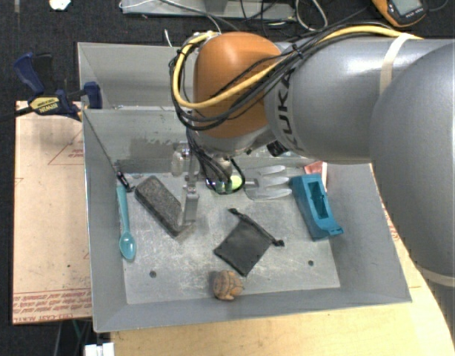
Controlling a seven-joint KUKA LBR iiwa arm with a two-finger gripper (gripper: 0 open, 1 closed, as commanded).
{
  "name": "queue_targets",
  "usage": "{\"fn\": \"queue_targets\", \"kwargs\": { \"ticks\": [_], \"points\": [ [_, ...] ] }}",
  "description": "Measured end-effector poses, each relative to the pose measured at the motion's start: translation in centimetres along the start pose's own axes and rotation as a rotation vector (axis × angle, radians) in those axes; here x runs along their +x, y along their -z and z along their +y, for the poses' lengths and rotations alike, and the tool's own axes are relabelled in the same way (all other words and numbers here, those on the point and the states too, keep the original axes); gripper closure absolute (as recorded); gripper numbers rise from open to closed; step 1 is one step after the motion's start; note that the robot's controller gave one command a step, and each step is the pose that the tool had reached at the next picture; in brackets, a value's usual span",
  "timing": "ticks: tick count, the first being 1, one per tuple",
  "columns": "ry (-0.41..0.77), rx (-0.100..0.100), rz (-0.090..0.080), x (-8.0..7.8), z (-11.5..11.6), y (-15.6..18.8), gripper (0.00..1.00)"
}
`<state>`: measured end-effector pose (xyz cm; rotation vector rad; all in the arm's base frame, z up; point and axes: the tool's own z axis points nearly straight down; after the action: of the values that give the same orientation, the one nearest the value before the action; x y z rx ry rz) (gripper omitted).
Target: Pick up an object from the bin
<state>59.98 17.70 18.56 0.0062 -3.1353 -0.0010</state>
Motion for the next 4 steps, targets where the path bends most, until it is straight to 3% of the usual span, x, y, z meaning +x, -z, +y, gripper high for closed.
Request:
{"fn": "queue_targets", "kwargs": {
  "ticks": [1,2,3,4],
  "points": [
    [-0.004,-0.001,-0.007,-0.2,-0.1,0.5,0.0],
    [-0.044,-0.003,-0.008,-0.4,-5.5,-2.1,0.0],
    [-0.039,-0.003,-0.011,5.3,-4.8,-7.1,0.0],
    [-0.131,-0.007,-0.016,2.5,-11.0,-10.4,0.0]
  ]
}}
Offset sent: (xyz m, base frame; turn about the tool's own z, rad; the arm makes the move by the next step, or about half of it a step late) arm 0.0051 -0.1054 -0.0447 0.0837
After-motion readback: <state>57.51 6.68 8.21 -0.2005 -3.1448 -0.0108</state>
